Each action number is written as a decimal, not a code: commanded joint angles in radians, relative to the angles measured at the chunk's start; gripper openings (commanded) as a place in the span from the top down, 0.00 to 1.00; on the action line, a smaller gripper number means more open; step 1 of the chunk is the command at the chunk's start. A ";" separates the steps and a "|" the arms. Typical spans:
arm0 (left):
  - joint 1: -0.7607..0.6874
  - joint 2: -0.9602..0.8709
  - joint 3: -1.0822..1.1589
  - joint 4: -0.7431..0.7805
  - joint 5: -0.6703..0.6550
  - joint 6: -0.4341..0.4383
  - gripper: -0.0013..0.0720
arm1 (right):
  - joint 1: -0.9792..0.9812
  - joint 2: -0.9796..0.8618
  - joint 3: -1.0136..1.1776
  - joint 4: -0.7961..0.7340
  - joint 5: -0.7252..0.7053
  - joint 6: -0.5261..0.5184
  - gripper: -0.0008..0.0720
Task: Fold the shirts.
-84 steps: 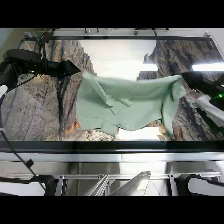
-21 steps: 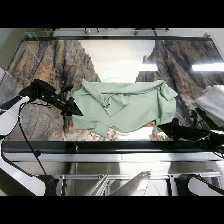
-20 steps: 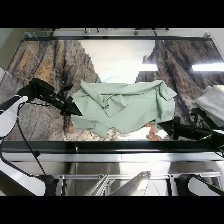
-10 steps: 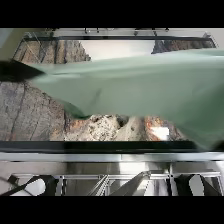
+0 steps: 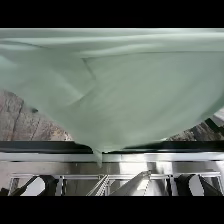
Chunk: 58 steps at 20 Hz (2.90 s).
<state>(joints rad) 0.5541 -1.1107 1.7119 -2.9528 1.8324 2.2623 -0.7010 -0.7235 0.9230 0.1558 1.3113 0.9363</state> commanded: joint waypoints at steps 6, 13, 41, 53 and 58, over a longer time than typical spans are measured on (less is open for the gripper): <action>-0.369 -0.585 0.013 0.286 -0.242 -0.029 0.94 | 0.442 -0.500 0.009 -0.366 -0.637 -0.064 0.96; -0.315 -0.848 0.013 0.282 -0.498 -0.080 0.95 | 0.418 -0.810 0.014 -0.049 -0.650 -0.395 0.93; -0.111 -0.389 -0.978 0.705 -0.508 -0.304 0.24 | -0.060 -0.635 -0.333 -0.739 -0.196 -0.072 0.23; -0.233 -0.464 -0.973 0.487 -0.556 -0.191 0.94 | -0.147 -0.632 -0.329 -0.740 -0.108 -0.068 0.20; -0.213 -0.464 -0.922 0.481 -0.512 -0.191 0.94 | -0.175 -0.643 -0.335 -0.856 -0.130 -0.118 0.17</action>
<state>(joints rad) 0.3332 -1.5753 0.7628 -2.4481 1.2808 2.0663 -0.8673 -1.3598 0.5930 -0.6415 1.1919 0.8444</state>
